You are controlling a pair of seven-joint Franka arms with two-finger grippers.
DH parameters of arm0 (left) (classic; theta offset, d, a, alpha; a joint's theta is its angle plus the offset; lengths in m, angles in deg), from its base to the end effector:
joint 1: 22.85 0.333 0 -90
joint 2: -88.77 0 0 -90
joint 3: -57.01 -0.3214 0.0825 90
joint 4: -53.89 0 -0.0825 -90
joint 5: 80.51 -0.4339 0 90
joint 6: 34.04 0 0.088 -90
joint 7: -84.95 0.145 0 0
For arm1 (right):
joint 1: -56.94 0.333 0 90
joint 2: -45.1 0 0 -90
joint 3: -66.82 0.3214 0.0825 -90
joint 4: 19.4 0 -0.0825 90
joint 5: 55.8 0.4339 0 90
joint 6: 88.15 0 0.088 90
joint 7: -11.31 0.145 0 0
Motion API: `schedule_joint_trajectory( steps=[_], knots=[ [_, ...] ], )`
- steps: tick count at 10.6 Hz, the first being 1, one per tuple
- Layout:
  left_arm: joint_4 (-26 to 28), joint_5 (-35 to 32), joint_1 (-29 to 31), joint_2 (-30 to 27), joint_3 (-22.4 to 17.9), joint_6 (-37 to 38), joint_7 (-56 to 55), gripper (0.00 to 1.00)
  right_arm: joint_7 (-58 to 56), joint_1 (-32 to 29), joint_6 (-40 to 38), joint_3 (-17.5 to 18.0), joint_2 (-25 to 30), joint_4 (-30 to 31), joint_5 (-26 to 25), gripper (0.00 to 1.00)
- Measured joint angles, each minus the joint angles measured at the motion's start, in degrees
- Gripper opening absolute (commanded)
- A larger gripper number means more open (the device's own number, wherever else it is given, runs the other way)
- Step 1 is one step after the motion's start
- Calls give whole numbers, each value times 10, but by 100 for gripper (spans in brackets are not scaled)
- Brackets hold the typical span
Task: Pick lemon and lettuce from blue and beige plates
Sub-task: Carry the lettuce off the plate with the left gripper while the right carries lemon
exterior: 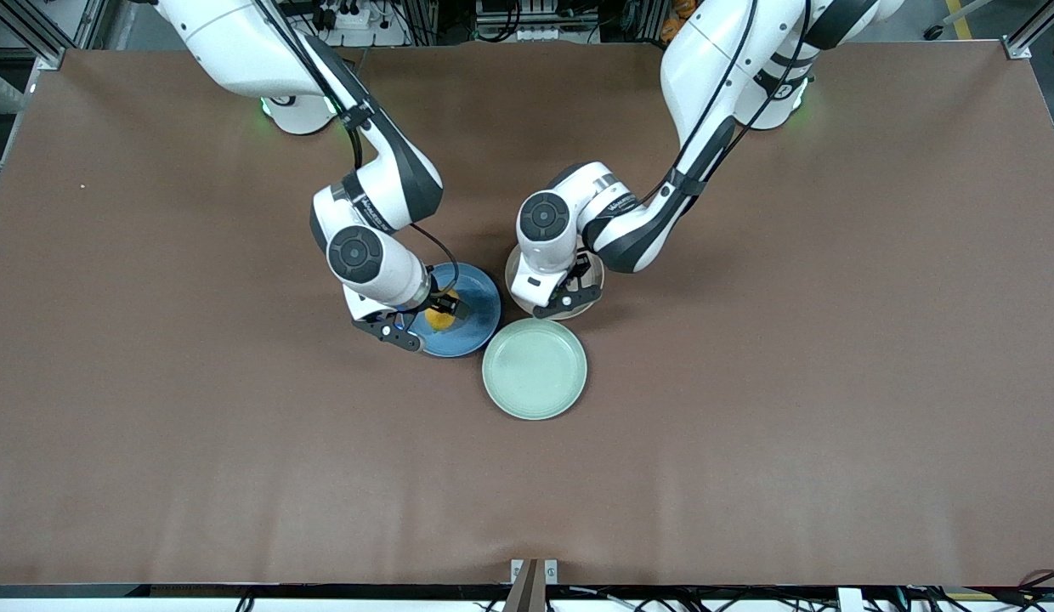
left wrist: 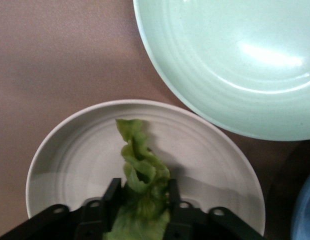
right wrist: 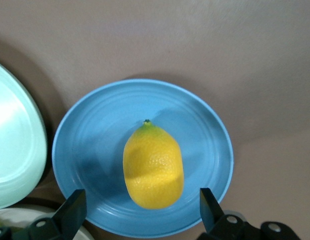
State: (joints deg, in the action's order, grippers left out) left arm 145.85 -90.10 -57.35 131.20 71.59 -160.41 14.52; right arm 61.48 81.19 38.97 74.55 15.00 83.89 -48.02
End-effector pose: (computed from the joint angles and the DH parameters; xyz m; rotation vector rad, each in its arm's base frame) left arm 0.4860 -0.5271 0.1276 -3.0249 -0.4878 0.1470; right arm 0.5712 0.3643 0.1818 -3.0002 0.6392 0.2979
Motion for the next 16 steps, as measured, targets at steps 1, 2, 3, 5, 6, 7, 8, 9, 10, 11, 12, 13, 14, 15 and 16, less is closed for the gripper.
schedule_joint_trajectory(
  steps=[1, 2, 3, 5, 6, 7, 8, 9, 10, 11, 12, 13, 14, 15, 16],
  knots=[
    [0, 0, 1, 0, 0, 0, 0, 0, 0, 0, 4, 2, -9, 0, 0, 100],
    [-3, 0, 2, -1, -1, 1, -1, 0, 0, 1, 13, 4, -17, 1, 0, 100],
    [-9, 0, 4, -6, -1, 6, -3, 0, 0, 1, 23, 5, -25, 3, 0, 100],
    [-30, 0, 19, -47, -2, 44, -4, 0, 0, 2, 34, 6, -35, 6, 0, 38],
    [-40, 0, 33, -80, -2, 76, -4, 0, 0, 2, 34, 6, -35, 7, 0, 11],
    [-50, 0, 51, -109, -2, 109, -4, 0, 0, 2, 34, 7, -36, 7, 0, 0],
    [-59, 0, 70, -129, -3, 132, 9, 0, -1, 2, 34, 7, -35, 6, 0, 0],
    [-62, 0, 92, -139, -4, 143, 42, 0, -4, 1, 31, 7, -34, -1, 0, 0],
    [-62, -1, 122, -140, -7, 145, 94, 0, -18, -2, 1, 7, -30, -20, 0, 0],
    [-61, -1, 158, -137, -9, 145, 158, 0, -49, -12, -70, 6, -23, -58, 0, 0],
    [-60, -1, 198, -129, -9, 145, 229, 0, -98, -29, -145, 3, -11, -97, 0, 0],
    [-59, -1, 237, -116, -10, 143, 300, 0, -166, -54, -195, -6, 6, -122, 0, 0],
    [-59, -1, 269, -100, -10, 135, 357, 0, -243, -85, -227, -19, 24, -129, 0, 0],
    [-59, -1, 293, -83, -10, 120, 403, 26, -318, -117, -248, -35, 35, -129, 0, 0],
    [-59, -1, 313, -66, -10, 105, 441, 94, -375, -141, -255, -56, 40, -123, 1, 0]
  ],
)
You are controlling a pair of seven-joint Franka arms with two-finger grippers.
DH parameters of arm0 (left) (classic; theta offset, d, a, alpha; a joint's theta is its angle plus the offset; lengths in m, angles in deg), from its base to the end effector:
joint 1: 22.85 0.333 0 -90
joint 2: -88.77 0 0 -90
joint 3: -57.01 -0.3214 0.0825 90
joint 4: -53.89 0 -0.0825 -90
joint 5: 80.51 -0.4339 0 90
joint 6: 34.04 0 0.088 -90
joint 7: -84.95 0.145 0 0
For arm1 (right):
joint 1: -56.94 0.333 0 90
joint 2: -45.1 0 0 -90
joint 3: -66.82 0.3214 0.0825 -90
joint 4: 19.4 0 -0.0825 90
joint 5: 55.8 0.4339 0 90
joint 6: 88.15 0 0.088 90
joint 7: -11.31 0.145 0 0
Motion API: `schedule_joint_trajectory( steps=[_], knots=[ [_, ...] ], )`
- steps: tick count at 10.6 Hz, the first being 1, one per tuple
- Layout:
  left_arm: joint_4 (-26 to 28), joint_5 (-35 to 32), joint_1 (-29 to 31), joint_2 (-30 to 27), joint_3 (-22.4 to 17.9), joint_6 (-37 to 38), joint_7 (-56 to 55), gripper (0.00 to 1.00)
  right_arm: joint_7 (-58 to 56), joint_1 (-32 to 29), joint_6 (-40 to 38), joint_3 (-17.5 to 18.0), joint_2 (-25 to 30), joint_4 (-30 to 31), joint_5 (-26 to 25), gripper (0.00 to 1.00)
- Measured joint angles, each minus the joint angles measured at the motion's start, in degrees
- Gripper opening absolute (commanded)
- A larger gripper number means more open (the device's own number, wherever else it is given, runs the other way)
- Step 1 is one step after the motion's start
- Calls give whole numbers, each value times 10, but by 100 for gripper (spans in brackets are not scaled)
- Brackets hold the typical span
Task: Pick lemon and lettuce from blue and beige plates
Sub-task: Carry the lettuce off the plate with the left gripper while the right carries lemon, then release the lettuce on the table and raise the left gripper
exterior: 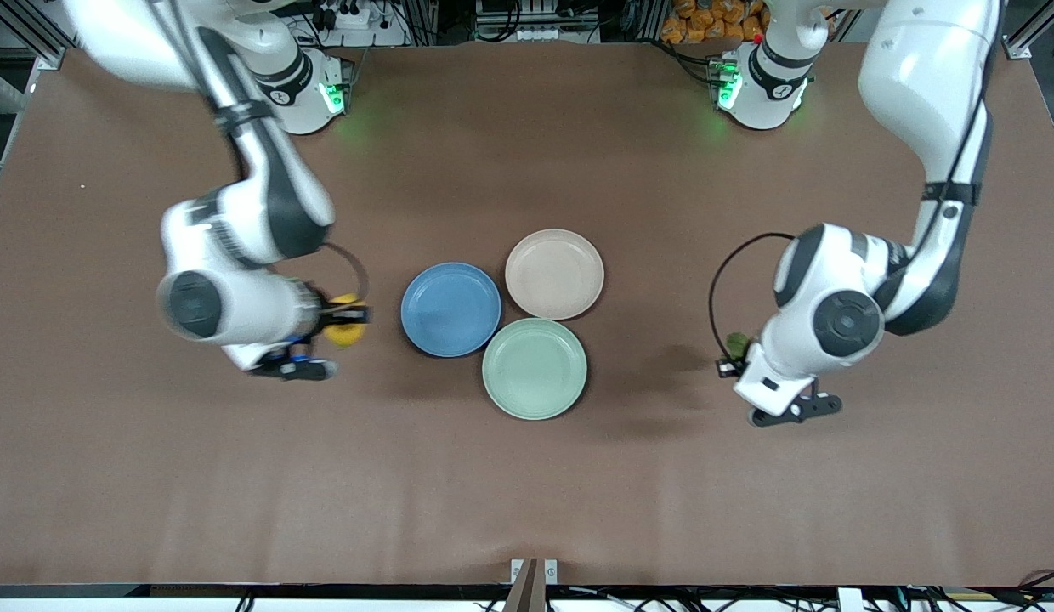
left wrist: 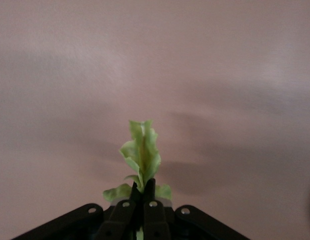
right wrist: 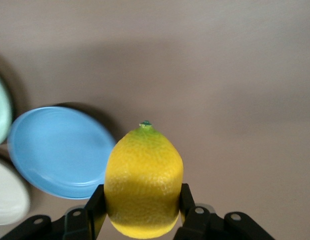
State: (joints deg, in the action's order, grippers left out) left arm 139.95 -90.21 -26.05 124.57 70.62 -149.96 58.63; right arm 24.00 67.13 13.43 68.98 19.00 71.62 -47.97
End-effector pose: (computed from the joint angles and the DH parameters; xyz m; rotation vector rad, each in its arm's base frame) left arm 0.7192 -0.1802 0.2429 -3.0941 -0.1902 0.1165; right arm 0.6668 0.1612 0.2992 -3.0232 0.0806 0.4510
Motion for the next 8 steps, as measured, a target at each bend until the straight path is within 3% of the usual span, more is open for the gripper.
schedule_joint_trajectory(
  steps=[1, 3, 6, 8],
  knots=[
    [0, 0, 15, 14, 0, -15, 28, 100, -44, -10, 4, -29, 0, 14, 0, 0],
    [-1, 0, 28, 25, 1, -33, 41, 100, -104, -26, 41, -73, 0, 55, 0, 0],
    [-15, 0, 29, 5, 3, -33, 41, 100, -122, -36, 104, -111, 0, 111, 0, 0],
    [-22, 0, 29, -41, 5, -9, 41, 100, -131, -42, 156, -118, -2, 154, 0, 0]
  ],
)
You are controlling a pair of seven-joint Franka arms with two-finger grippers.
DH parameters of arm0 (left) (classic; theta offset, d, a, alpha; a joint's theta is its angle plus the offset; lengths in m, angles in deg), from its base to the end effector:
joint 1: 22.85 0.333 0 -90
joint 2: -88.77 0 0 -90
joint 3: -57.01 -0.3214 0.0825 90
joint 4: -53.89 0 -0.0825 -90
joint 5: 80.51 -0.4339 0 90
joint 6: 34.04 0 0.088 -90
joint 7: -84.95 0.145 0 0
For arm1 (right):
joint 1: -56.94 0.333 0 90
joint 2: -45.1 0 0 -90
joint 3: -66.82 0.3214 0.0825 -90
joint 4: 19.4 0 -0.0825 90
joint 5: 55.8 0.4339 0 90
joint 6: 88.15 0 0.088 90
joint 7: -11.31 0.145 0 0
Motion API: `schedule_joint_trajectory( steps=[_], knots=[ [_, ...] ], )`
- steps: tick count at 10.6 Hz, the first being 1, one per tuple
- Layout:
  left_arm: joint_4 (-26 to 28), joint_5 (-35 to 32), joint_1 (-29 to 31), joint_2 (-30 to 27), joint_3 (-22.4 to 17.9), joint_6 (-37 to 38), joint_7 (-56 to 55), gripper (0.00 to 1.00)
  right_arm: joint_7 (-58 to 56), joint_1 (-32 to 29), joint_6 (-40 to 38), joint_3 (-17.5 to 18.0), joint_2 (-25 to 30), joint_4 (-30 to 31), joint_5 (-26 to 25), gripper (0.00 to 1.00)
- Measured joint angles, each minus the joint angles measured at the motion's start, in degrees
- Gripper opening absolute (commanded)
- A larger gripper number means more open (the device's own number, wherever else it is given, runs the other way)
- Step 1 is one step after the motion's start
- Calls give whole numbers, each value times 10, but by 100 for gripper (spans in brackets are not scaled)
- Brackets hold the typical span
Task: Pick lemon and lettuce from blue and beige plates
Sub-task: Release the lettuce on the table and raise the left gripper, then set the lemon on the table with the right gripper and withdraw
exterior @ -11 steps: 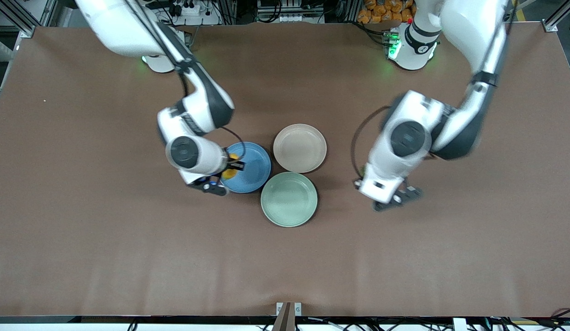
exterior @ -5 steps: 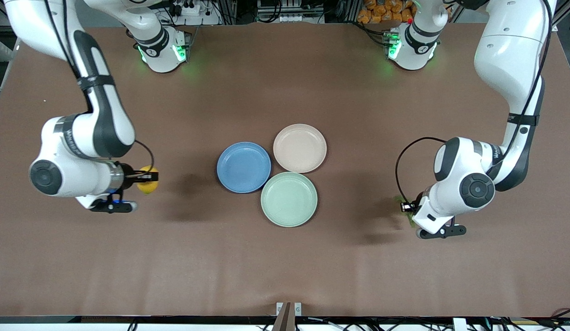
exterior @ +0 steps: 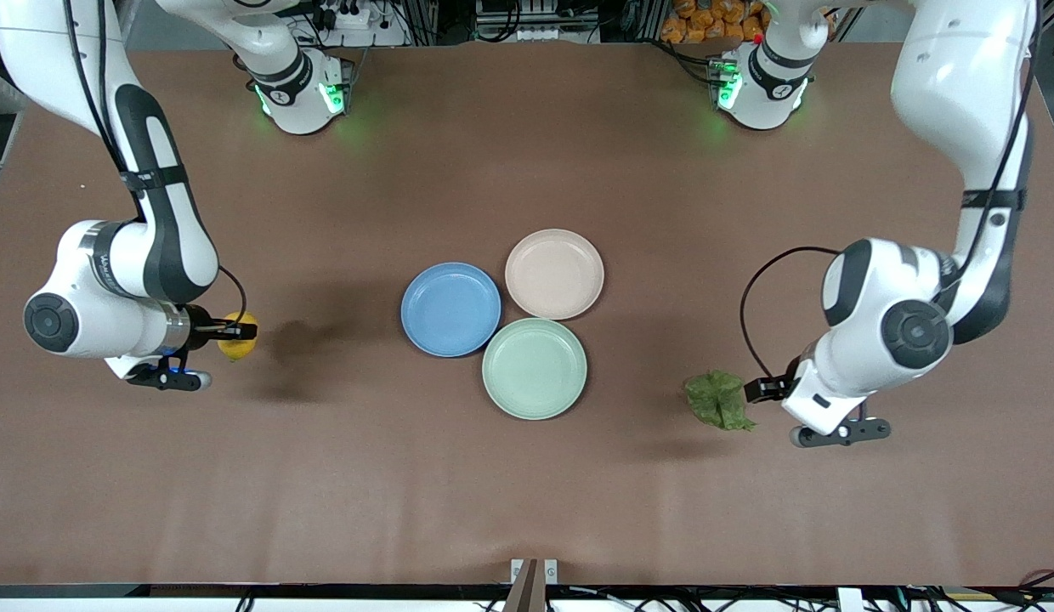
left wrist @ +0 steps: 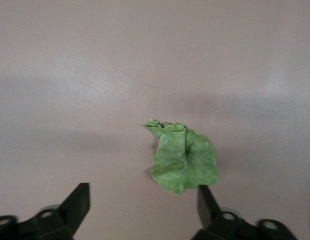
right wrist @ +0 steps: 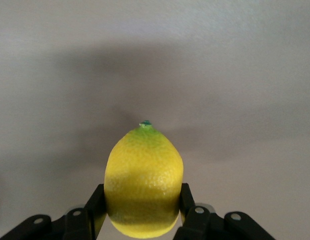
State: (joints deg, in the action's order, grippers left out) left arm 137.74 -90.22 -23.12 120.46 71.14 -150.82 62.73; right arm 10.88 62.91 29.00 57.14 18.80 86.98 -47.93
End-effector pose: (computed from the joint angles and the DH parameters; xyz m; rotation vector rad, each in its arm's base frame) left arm 0.7433 -0.1494 0.3171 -3.1256 -0.1578 -0.0707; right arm 0.6380 -0.0287 0.1915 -3.0629 0.1976 0.4021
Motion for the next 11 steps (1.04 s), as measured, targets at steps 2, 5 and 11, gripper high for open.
schedule_joint_trajectory(
  steps=[2, 5, 11],
  knots=[
    [-2, 0, 0, -67, 4, 56, 0, 100, -1, -2, 36, 0, -2, 40, 3, 0],
    [-2, 1, 0, -164, 10, 147, 0, 100, -5, -3, 39, 0, -9, 53, 8, 78],
    [2, 47, 29, -253, 6, 208, 53, 100, -27, -3, -92, -5, 1, -32, 10, 100]
  ],
)
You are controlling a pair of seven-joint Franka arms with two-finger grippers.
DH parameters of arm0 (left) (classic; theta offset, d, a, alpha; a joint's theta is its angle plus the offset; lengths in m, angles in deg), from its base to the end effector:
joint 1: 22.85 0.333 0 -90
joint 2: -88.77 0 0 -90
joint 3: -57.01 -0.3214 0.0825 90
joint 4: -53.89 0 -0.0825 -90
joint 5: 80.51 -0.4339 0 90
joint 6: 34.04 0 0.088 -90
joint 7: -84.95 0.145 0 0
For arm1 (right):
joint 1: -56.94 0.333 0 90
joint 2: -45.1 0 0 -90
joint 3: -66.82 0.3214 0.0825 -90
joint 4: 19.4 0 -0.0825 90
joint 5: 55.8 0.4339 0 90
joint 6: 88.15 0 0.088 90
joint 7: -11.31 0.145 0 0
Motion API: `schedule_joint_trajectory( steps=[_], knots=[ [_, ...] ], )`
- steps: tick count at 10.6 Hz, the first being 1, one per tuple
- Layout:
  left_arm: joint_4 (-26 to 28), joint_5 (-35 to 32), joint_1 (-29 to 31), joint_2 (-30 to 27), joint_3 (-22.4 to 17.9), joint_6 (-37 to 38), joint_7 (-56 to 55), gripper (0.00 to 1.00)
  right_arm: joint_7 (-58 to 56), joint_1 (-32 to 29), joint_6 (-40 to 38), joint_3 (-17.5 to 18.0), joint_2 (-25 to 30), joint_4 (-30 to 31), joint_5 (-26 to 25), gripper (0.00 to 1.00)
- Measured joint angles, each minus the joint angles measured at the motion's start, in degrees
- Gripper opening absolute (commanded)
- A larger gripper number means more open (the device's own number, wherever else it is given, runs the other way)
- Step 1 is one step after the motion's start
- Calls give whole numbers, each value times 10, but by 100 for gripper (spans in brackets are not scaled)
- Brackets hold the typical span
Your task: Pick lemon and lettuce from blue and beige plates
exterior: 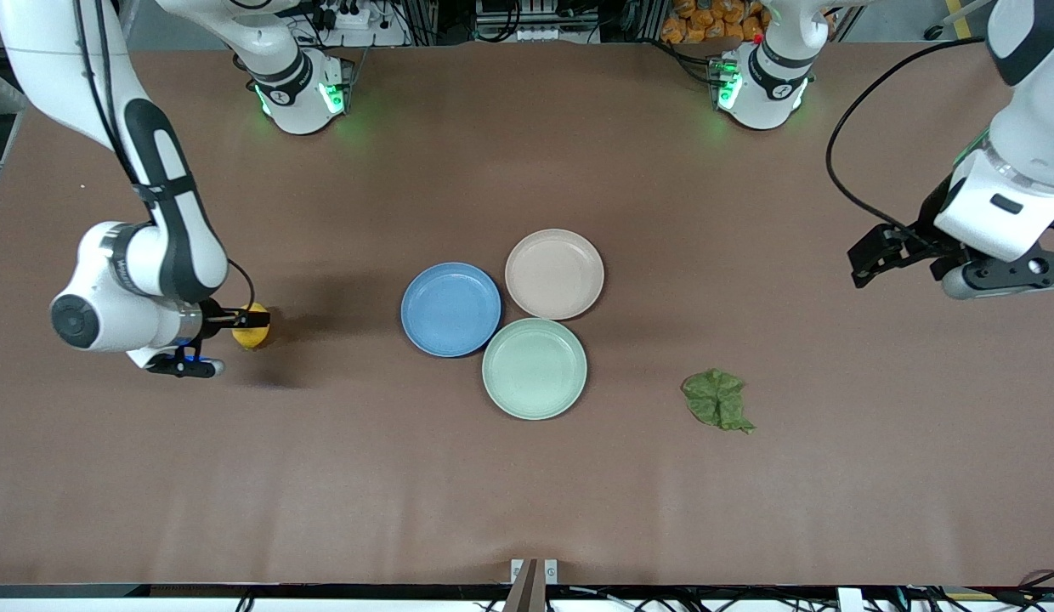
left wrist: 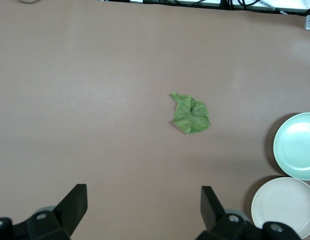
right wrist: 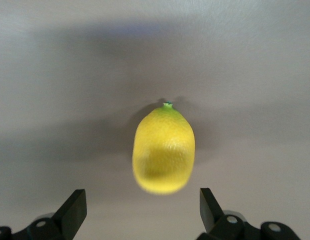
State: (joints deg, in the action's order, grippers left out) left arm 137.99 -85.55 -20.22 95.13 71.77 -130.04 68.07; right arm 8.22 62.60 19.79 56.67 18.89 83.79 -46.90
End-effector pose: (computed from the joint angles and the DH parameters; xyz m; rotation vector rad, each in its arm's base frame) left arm 0.6424 -0.1175 0.5889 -3.1015 -0.1257 -0.1741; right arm 0.6334 -0.0307 0.2101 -3.0080 0.1449 0.5483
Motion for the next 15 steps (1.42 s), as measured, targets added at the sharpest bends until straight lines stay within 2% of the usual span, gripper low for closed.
schedule_joint_trajectory(
  steps=[2, 5, 7, 9, 11, 13, 15],
  knots=[
    [1, 15, 4, -11, 0, 11, 0, 100, 0, 0, -92, -13, 29, -90, 5, 100],
    [1, 32, 21, -23, -1, 28, 18, 100, 0, 0, -176, -18, 116, -153, 11, 100],
    [2, 33, 21, -31, -1, 39, 19, 100, 1, 1, -228, -17, 183, -168, 11, 100],
    [3, 33, 22, -35, -1, 54, 19, 100, 1, -1, -245, -16, 237, -170, -7, 100],
    [4, 33, 34, -36, -2, 65, 24, 100, 1, -4, -246, 6, 256, -169, -60, 100],
    [4, 33, 39, -36, -3, 66, 27, 100, 4, -29, -246, 41, 257, -168, -70, 100],
    [6, 33, 40, -36, -4, 66, 28, 100, 2, -45, -243, 49, 257, -166, -70, 100]
  ],
)
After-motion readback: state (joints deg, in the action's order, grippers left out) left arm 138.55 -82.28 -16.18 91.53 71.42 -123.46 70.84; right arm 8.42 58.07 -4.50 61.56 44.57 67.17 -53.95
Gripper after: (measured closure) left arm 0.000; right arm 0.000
